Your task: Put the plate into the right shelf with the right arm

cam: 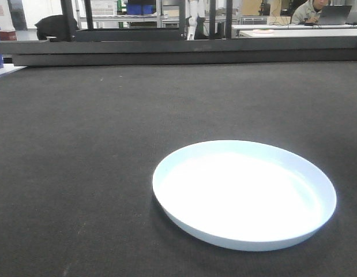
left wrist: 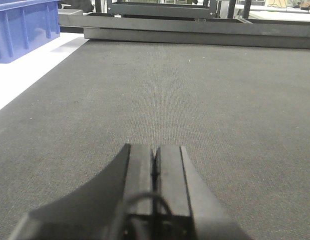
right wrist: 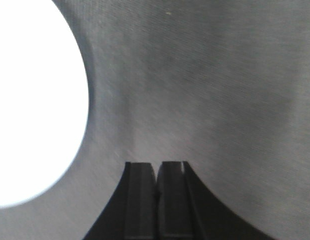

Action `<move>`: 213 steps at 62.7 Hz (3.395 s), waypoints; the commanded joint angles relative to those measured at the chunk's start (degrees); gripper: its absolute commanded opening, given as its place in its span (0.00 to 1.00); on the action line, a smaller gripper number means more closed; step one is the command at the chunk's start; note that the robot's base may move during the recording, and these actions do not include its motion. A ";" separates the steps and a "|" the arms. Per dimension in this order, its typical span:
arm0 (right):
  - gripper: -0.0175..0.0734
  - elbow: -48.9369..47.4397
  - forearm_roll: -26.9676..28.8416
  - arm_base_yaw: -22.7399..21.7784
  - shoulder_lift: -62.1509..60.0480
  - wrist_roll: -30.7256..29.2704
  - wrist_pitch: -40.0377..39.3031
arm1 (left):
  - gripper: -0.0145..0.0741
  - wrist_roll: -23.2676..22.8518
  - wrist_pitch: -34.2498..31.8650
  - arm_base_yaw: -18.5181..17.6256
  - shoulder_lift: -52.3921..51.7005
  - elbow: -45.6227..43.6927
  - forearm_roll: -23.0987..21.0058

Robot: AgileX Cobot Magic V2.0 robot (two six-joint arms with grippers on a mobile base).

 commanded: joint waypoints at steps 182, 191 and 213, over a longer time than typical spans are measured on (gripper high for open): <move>0.25 23.64 3.59 -9.89 -56.48 -17.13 -58.13 | 0.02 -0.40 -5.16 -0.11 -0.59 0.59 -0.47; 0.25 23.64 3.59 -9.89 -56.48 -17.13 -57.59 | 0.02 -0.40 -5.16 -0.11 -0.59 0.59 -0.47; 0.25 23.64 3.59 -9.89 -56.48 -17.13 -57.59 | 0.02 -0.40 -5.16 -0.11 -0.59 0.59 -0.47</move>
